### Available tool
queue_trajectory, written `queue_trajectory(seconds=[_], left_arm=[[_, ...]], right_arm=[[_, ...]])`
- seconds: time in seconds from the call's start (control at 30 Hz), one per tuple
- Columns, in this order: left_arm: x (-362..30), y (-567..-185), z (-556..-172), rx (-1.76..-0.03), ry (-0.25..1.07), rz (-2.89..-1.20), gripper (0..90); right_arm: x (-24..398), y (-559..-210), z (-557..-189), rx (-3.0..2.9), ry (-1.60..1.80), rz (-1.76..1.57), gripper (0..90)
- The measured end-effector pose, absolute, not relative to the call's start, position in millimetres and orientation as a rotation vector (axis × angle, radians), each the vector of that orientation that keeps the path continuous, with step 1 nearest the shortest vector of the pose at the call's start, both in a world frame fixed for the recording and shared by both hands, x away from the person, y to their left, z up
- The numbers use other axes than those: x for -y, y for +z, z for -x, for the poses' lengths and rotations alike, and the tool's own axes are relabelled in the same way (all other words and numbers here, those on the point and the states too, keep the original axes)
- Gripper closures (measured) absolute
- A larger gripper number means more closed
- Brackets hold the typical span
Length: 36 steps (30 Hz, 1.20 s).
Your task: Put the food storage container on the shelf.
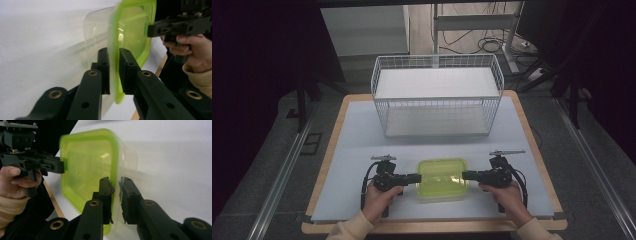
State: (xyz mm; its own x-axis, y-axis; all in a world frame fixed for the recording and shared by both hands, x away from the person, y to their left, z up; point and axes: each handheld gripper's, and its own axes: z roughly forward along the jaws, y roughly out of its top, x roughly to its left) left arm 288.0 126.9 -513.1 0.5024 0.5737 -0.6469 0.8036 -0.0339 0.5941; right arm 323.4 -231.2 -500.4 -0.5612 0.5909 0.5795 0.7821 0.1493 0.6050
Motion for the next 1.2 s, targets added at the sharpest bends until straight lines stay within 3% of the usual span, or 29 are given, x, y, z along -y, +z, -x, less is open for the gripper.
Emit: queue_trajectory(seconds=[1.2], left_arm=[[-139, -472, -285, -1.051, -0.089, -1.754, 80.6]], right_arm=[[217, -459, -314, 2.329, -1.563, 1.264, 80.4]])
